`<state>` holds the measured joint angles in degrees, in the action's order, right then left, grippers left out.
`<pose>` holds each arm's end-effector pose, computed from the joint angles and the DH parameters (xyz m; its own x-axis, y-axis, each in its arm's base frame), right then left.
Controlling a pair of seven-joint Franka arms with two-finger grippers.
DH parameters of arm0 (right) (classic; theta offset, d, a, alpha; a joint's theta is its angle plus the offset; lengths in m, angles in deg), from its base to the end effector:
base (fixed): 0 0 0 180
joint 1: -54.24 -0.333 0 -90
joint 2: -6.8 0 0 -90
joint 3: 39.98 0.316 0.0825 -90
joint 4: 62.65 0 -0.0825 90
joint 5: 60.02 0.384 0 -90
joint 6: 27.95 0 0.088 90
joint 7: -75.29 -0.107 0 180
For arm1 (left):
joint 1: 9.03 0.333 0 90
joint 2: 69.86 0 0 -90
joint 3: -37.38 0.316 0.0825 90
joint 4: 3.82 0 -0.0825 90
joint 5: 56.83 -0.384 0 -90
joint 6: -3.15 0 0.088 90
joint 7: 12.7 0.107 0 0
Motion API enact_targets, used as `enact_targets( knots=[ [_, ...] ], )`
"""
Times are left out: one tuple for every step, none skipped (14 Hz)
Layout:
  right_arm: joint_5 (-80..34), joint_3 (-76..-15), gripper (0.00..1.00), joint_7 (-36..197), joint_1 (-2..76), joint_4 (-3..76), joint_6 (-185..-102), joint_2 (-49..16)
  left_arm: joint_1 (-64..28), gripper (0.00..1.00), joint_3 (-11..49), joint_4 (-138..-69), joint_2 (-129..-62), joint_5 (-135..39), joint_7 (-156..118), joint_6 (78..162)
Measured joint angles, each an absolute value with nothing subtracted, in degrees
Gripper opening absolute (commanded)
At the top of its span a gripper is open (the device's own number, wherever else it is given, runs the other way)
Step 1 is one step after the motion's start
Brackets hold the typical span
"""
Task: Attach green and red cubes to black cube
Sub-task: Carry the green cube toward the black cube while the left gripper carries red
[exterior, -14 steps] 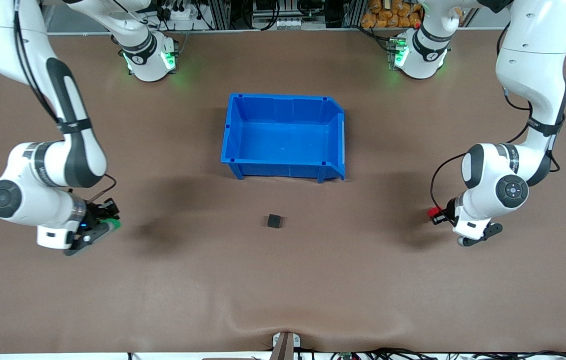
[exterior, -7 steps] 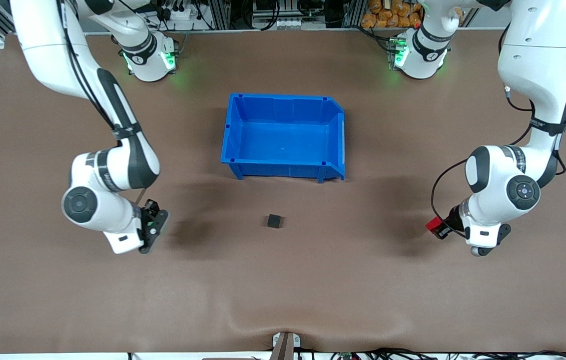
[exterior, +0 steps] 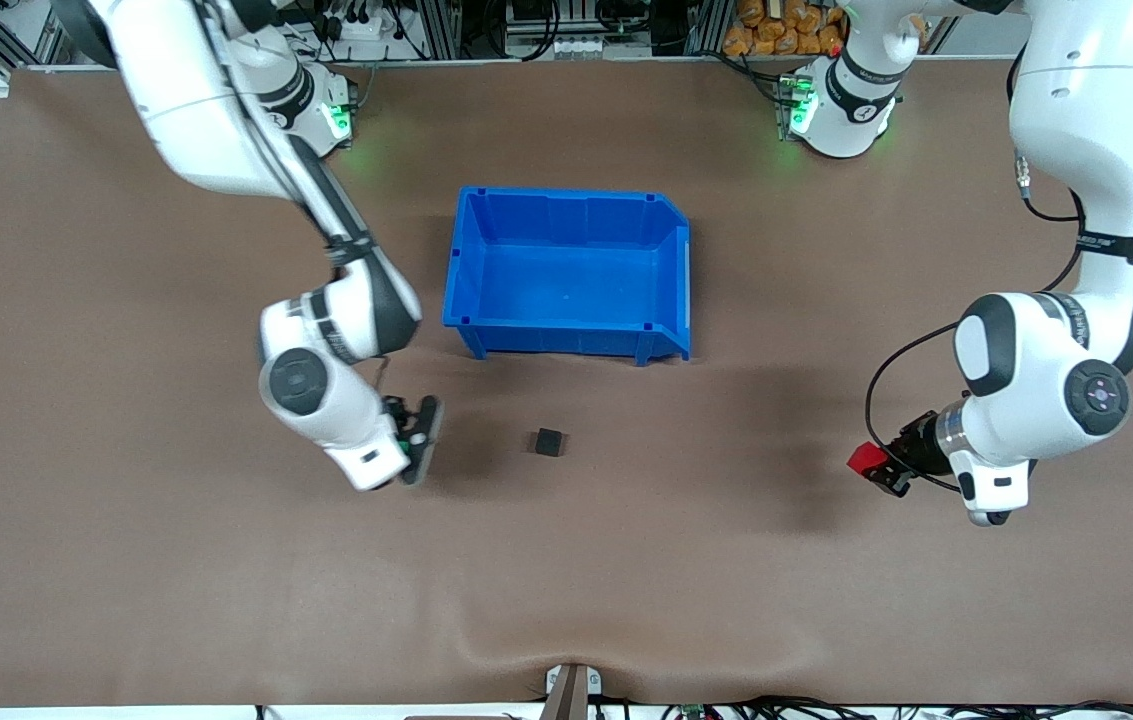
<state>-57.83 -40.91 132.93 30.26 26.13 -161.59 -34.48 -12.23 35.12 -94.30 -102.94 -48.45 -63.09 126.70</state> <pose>0.6542 0.2810 0.2308 0.1814 0.9822 0.0491 0.9821 -0.1835 0.0428 0.6921 -0.0683 0.3029 0.6432 0.7571 -0.1141 0.7657 -0.6375 0.0860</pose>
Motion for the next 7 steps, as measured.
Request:
enact_targets(
  knots=[
    [-57.8, -40.9, 0.0, 132.9, 29.1, 26.0, -163.4, -35.6, -13.3, 0.0, 35.0, -92.9, -102.9, -48.4, -65.0, 125.2],
    [-57.8, -40.9, 0.0, 132.9, 28.2, 25.9, -164.4, -36.7, -14.6, 0.0, 34.9, -92.2, -102.9, -48.3, -67.0, 124.6],
    [-57.8, -40.9, 0.0, 132.9, 27.5, 25.6, -164.8, -37.6, -15.8, 0.0, 34.9, -92.0, -103.0, -48.3, -69.0, 124.4],
    [-57.8, -40.9, 0.0, 132.9, 26.7, 25.2, -165.0, -38.3, -16.8, 0.0, 34.9, -92.0, -103.2, -48.3, -71.3, 124.3],
    [-57.8, -40.9, 0.0, 132.9, 25.9, 24.5, -165.1, -38.9, -17.7, 0.0, 34.8, -92.1, -103.5, -48.3, -73.8, 124.3],
    [-57.8, -40.9, 0.0, 132.9, 25.1, 23.8, -165.1, -39.3, -18.5, 0.0, 34.8, -92.0, -103.7, -48.3, -75.9, 124.3],
    [-57.8, -40.9, 0.0, 132.9, 24.5, 23.1, -165.1, -39.5, -19.2, 0.0, 34.8, -92.0, -104.0, -48.3, -77.5, 124.3]
  ],
)
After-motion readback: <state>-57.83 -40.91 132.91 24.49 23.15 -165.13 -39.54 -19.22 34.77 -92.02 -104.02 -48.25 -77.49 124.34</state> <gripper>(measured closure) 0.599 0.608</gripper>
